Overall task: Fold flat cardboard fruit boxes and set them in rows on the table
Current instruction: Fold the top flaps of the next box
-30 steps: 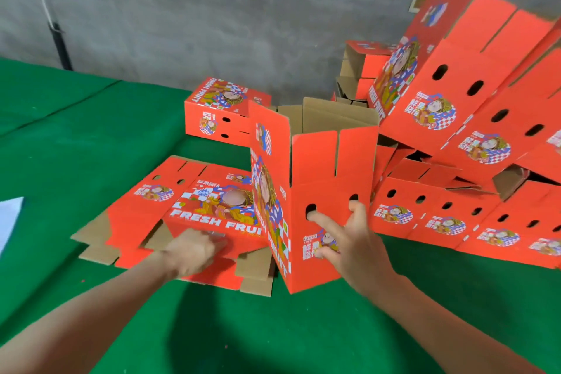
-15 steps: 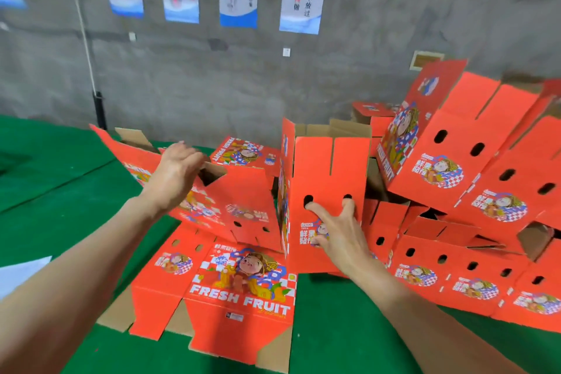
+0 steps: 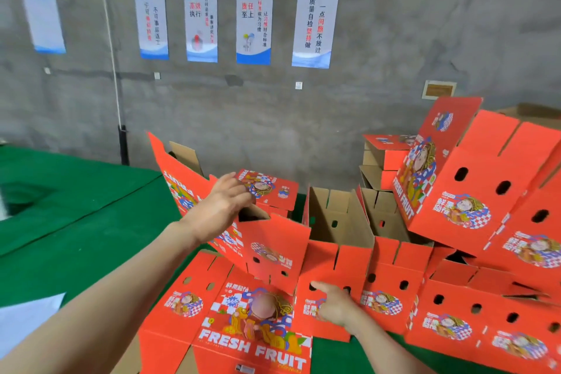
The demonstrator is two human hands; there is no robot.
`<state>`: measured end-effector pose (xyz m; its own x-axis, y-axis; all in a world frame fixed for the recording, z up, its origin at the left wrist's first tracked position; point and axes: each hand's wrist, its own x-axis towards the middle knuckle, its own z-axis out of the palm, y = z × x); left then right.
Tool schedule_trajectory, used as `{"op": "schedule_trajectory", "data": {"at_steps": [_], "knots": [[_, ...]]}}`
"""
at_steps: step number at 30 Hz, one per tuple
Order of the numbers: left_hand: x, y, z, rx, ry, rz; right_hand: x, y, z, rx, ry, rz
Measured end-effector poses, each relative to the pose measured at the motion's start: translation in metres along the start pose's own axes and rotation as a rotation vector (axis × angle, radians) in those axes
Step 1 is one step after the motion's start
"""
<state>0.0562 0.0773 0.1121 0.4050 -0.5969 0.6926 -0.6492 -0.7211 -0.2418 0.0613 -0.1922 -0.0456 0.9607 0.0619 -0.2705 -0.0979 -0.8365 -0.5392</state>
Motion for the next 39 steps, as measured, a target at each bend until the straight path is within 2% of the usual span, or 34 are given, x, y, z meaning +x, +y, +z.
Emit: {"op": "schedule_trajectory", "data": {"at_steps": [3, 6, 8, 11, 12, 13, 15, 17, 19, 23, 25, 28, 30, 32, 34, 39], "knots": [[0.003, 0.002, -0.002, 0.012, -0.009, 0.008, 0.003, -0.006, -0.005, 0.015, 0.117, 0.059], [0.012, 0.004, -0.005, 0.025, -0.036, 0.007, -0.004, -0.017, -0.010, 0.004, 0.134, 0.089], [0.020, 0.003, -0.008, 0.040, -0.072, 0.008, -0.002, -0.014, -0.011, 0.136, 0.119, 0.116], [0.036, 0.005, -0.017, 0.054, -0.074, 0.036, -0.001, -0.013, -0.013, 0.523, -0.065, 0.164], [0.043, 0.007, -0.020, 0.056, -0.065, 0.059, -0.001, -0.015, -0.014, 0.578, -0.100, 0.175], [0.049, 0.009, -0.025, 0.056, -0.060, 0.084, 0.000, -0.018, -0.014, 0.552, -0.082, 0.177], [0.060, 0.014, -0.033, 0.042, -0.051, 0.137, 0.002, -0.020, -0.015, 0.415, 0.156, 0.173], [0.067, 0.019, -0.040, 0.022, -0.034, 0.173, -0.002, -0.020, -0.021, 0.391, 0.398, 0.120], [0.072, 0.023, -0.043, 0.020, -0.018, 0.206, -0.013, -0.018, -0.030, 0.360, 0.492, 0.008], [0.073, 0.030, -0.040, 0.022, -0.076, 0.161, -0.035, -0.010, -0.045, 0.308, 0.369, -0.189], [0.072, 0.035, -0.036, 0.022, -0.114, 0.125, -0.046, -0.008, -0.057, 0.352, 0.387, -0.271], [0.077, 0.048, -0.033, 0.018, -0.161, 0.118, -0.061, -0.012, -0.076, 0.682, 0.341, -0.410], [0.081, 0.061, -0.031, -0.005, -0.177, 0.120, -0.071, -0.018, -0.090, 0.854, 0.380, -0.425], [0.083, 0.073, -0.027, -0.061, -0.133, 0.061, -0.079, -0.019, -0.103, 0.914, 0.462, -0.435], [0.082, 0.079, -0.025, -0.139, -0.043, -0.102, -0.089, -0.010, -0.115, 0.907, 0.519, -0.433], [0.057, 0.066, -0.030, -0.226, 0.296, -0.501, -0.121, 0.048, -0.146, 0.914, 0.558, -0.350]]}}
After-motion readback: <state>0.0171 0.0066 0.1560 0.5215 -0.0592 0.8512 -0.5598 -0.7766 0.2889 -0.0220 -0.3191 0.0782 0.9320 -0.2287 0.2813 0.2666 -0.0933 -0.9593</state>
